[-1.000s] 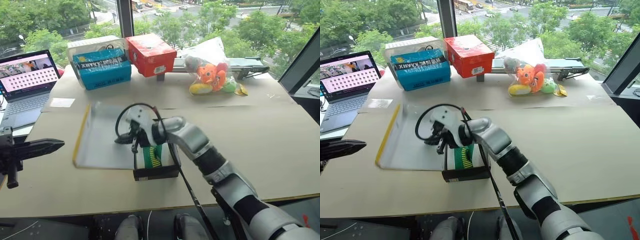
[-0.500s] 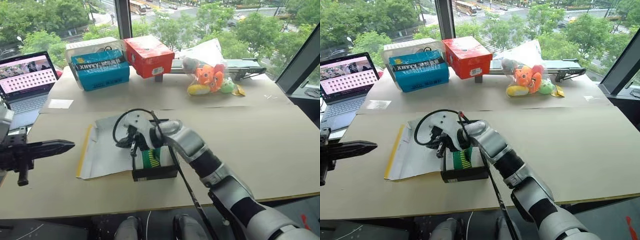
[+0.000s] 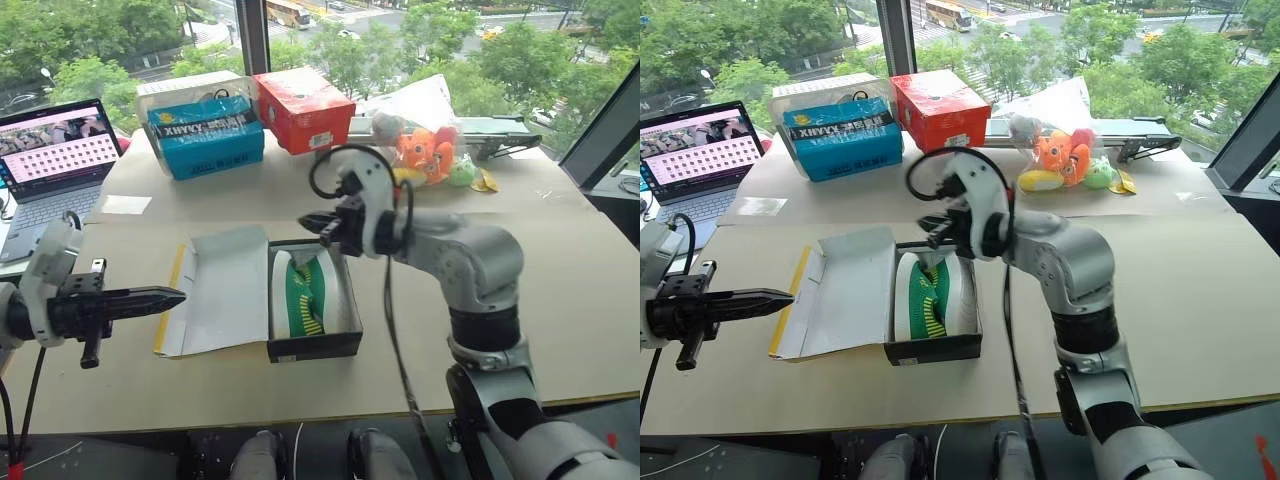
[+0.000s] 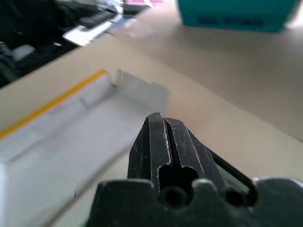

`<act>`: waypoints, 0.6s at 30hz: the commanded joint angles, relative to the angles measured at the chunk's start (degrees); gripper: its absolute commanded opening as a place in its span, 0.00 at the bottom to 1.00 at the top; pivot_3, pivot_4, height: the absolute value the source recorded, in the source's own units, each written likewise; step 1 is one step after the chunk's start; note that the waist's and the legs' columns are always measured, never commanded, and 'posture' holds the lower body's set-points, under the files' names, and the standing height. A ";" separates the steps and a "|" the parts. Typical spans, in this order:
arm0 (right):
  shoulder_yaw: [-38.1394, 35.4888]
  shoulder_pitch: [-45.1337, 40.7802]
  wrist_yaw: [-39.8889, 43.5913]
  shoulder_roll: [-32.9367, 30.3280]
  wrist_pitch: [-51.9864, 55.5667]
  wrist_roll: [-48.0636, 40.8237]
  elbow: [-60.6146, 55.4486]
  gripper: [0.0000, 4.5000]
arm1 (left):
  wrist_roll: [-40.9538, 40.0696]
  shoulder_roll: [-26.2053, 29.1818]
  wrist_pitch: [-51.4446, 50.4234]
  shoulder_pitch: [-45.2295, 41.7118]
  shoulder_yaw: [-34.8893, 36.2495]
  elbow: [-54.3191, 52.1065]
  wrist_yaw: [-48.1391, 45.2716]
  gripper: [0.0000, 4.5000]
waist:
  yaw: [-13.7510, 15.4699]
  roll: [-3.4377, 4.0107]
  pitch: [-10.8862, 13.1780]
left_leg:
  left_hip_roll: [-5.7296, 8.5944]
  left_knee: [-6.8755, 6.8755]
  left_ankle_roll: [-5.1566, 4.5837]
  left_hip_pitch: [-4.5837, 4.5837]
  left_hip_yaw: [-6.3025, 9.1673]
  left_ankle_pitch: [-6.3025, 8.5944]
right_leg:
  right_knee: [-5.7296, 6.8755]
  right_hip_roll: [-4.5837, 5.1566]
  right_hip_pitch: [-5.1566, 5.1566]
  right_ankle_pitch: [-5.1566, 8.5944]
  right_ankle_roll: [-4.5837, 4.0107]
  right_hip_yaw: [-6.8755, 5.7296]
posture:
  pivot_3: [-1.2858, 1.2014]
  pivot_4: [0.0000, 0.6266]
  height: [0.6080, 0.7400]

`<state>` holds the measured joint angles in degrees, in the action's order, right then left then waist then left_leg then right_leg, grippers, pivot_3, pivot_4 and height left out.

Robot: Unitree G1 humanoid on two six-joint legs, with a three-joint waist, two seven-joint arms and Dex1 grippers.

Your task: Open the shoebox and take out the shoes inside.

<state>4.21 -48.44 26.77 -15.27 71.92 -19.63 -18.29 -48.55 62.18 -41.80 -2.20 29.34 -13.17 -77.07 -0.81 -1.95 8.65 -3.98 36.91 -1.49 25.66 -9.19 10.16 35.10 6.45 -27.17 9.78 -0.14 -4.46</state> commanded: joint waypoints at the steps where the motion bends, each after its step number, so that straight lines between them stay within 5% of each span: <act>1: 1.71 2.14 -6.28 -0.97 7.25 2.02 -10.18 0.33 | -0.19 -0.29 0.88 -1.10 -0.41 -2.10 0.78 0.00 | -0.33 0.00 0.00 | -0.01 0.00 0.00 0.00 0.00 0.00 | -0.01 -0.02 0.00 0.03 0.05 0.01 | 0.52 0.24 0.99; 9: 2.98 3.49 -8.35 1.68 19.49 -0.66 -18.09 0.93 | 0.89 -0.52 1.52 -3.32 -4.00 -1.39 1.33 0.00 | -0.59 0.01 0.00 | -0.06 0.00 -0.01 -0.10 0.03 -0.01 | 0.07 -0.22 0.04 0.16 0.16 0.06 | 0.52 0.24 0.99; 18: 7.02 3.76 -7.14 -3.23 20.58 -4.96 -18.06 0.93 | 2.24 -0.71 2.11 -6.54 -6.92 0.18 1.20 0.00 | -0.06 0.00 0.00 | -0.02 0.01 -0.02 -0.08 0.05 -0.01 | -0.01 -0.21 0.08 0.17 0.17 0.06 | 0.52 0.24 0.99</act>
<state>9.49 -44.22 20.20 -17.18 92.06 -23.93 -34.42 -46.40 61.20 -41.02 -7.41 22.07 -12.65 -75.73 -0.87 -1.95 8.65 -4.01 36.92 -1.51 25.58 -9.15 10.15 35.10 6.24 -27.09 9.95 0.03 -4.40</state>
